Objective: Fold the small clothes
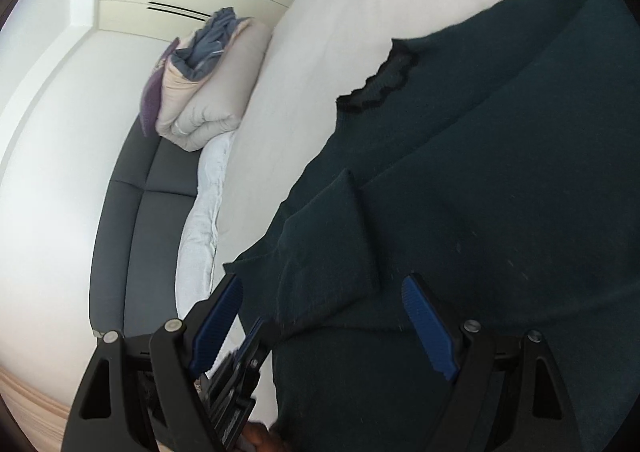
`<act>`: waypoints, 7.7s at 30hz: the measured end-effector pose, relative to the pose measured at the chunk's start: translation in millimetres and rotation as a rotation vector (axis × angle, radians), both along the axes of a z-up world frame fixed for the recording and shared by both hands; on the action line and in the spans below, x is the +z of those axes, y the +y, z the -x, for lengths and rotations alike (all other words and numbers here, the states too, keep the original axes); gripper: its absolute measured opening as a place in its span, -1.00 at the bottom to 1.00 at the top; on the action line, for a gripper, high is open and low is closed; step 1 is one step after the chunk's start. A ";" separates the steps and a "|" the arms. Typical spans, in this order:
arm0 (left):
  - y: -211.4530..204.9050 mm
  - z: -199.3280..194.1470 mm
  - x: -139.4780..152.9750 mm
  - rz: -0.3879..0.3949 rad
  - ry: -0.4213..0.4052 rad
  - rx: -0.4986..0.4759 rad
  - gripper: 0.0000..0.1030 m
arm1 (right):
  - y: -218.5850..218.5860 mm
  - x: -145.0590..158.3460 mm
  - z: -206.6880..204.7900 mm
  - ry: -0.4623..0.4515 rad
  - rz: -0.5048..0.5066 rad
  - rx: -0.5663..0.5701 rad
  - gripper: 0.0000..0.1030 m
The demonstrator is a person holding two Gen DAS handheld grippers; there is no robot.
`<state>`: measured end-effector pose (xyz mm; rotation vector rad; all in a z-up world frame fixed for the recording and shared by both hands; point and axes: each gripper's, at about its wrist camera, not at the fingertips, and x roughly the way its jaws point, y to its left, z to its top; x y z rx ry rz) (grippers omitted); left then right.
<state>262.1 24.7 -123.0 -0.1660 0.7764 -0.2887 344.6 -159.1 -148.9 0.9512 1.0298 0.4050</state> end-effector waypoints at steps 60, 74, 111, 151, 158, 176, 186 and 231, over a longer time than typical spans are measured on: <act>86.5 -68.6 -15.2 -0.056 0.234 0.106 -0.83 | -108.4 -2.2 38.4 0.009 0.452 -0.185 -0.82; 82.0 -51.0 5.2 -0.103 0.154 0.087 -0.82 | -119.3 29.2 55.9 -0.038 0.481 -0.284 -0.40; 141.8 255.8 16.3 0.157 0.317 -0.141 0.71 | -123.5 63.6 369.5 -0.300 0.512 -0.191 0.93; 144.4 267.5 -38.7 0.372 0.604 -0.129 -0.86 | -174.5 -2.3 405.3 0.003 0.280 -0.186 0.42; 160.3 271.8 -37.8 0.426 0.577 -0.110 -0.87 | -178.8 -4.6 402.5 0.081 0.269 -0.157 0.18; 158.3 277.3 -19.3 0.534 0.511 -0.118 -0.88 | -147.6 22.0 396.2 -0.008 0.303 -0.071 -0.87; 172.4 264.8 17.7 0.690 0.395 -0.096 -0.88 | -140.8 66.3 387.0 -0.144 0.281 -0.104 -0.89; 146.9 -160.9 7.6 0.578 0.299 0.117 -0.88 | -208.4 25.3 -12.7 -0.086 0.340 -0.314 -0.89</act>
